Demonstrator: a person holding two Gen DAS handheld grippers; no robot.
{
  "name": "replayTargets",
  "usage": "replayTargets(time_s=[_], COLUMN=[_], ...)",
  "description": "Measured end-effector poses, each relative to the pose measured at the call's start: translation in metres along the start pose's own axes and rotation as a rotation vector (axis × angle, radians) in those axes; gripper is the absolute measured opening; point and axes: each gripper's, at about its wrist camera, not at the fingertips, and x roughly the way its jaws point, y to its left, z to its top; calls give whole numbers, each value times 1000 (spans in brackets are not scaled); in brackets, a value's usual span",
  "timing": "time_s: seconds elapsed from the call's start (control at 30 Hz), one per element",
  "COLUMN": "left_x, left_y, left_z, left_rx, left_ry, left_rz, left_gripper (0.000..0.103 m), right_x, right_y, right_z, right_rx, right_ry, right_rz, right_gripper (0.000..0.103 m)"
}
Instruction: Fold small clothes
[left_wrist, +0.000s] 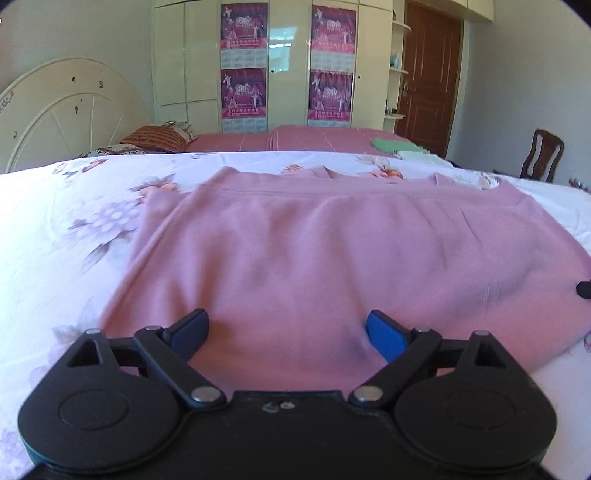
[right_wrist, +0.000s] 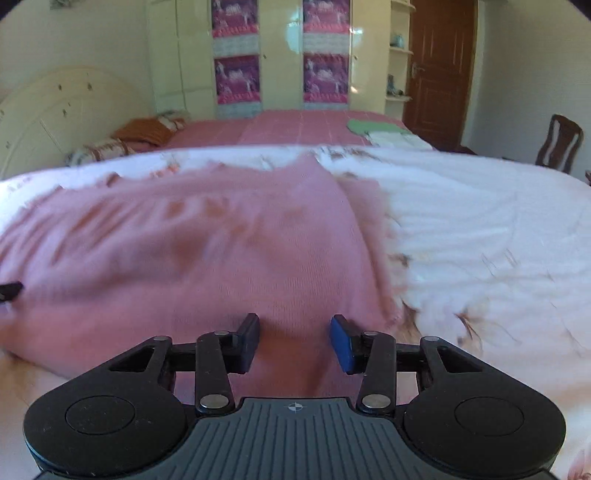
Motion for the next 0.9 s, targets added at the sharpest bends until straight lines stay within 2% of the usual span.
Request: replayTargets(time_s=[0.1,0.2,0.27,0.33,0.37,0.4,0.47,0.6,0.63,0.67,0.7,0.73,0.77,0.8,0.83,0.9], left_x=[-18,-48,-69,-74,-68,-61,-51,-30,-26,-23,-18,-13,-5,8,7,-9], left_y=[4,23,43,62,70,79,91,102,104,103,103,105,105,108,111,112], left_z=[-7,-16,-24,-31,-35,-39,-43,-42,-40,-37,-33,-28,-26,-25,-24,-16], left_rx=[55,-6,-118,-274,-369,-481,-641,-834,-862,-873,-873,-875,-885,-914,-945,-894], left_ry=[13,13,8,23,48,63,4,-72,-82,-89,-94,-97,-77,-27,-44,-143], left_rz=[54,68,43,-64,-112,-144,-183,-199,-198,-192,-185,-174,-179,-195,-195,-220], left_gripper=[92,90,84,63,59,58,60,60,60,60,57,45,24,9,9,9], right_x=[-10,-31,-42,-50,-54,-57,-60,-61,-60,-58,-55,-49,-44,-37,-31,-21], right_y=[9,20,34,46,53,60,74,96,98,101,103,105,109,113,118,129], right_z=[5,12,13,12,11,9,10,16,19,24,29,36,42,49,54,64], right_rx=[-5,43,39,38,37,37,48,90,100,112,127,143,141,130,122,98], right_ry=[9,-40,-47,-44,-42,-39,-26,-13,-19,-23,-15,-11,-15,-16,-8,-8], right_rz=[-26,10,14,39,51,57,82,116,117,123,139,142,140,139,144,154], right_gripper=[43,43,43,43,43,43,43,43,39,26,1,0,0,0,0,0])
